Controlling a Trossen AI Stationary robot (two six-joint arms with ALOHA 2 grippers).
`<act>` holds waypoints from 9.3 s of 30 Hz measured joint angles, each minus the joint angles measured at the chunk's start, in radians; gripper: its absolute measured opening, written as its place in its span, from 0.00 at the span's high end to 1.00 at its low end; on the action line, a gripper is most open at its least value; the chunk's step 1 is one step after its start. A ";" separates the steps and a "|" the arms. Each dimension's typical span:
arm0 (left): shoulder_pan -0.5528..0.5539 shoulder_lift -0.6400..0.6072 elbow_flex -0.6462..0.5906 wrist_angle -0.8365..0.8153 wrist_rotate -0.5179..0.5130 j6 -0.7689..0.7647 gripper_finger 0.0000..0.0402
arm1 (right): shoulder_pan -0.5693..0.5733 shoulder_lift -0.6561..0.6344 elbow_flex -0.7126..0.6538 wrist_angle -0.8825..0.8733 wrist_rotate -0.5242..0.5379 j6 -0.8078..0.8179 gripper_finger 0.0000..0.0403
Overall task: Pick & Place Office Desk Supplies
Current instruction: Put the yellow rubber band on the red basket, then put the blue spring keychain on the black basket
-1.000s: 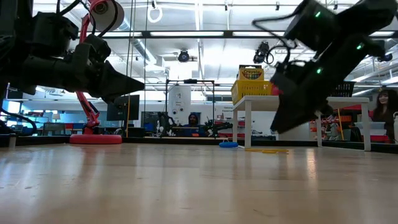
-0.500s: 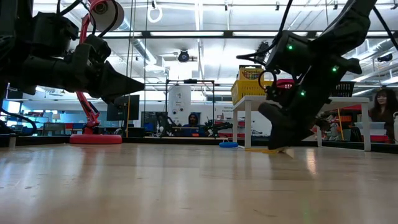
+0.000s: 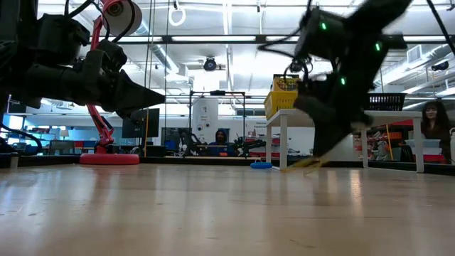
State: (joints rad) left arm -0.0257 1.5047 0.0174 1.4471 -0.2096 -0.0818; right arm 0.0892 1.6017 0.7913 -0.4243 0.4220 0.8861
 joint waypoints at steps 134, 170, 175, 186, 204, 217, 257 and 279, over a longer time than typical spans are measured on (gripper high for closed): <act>0.069 0.093 -0.013 -0.012 -0.061 0.023 0.98 | -0.092 0.439 0.968 -0.407 0.133 -0.808 0.98; 0.019 0.093 -0.014 -0.041 -0.119 0.079 0.97 | -0.319 0.790 1.047 -0.543 0.297 -0.745 0.98; 0.019 0.093 -0.014 -0.041 -0.119 0.072 0.97 | -0.343 0.788 1.029 -0.528 0.280 -0.770 0.98; 0.019 0.093 -0.014 -0.042 -0.095 0.071 0.97 | -0.346 0.783 1.029 -0.517 0.171 -0.798 0.98; 0.019 0.093 -0.014 -0.061 -0.070 0.067 0.97 | -0.339 0.747 1.027 -0.545 0.144 -0.696 0.71; 0.019 0.093 -0.014 -0.061 -0.050 0.061 0.97 | -0.390 0.740 1.021 -0.534 0.012 -0.692 0.79; 0.019 0.093 -0.014 -0.061 -0.048 0.041 0.97 | -0.380 0.710 1.016 -0.507 0.128 -0.719 0.58; 0.019 0.093 0.013 -0.086 -0.050 -0.003 0.97 | -0.388 0.714 1.017 -0.527 0.128 -0.748 0.58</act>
State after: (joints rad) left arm -0.0069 1.5974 0.0301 1.3612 -0.2592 -0.0847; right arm -0.2985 2.3161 1.8088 -0.9516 0.5503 0.1379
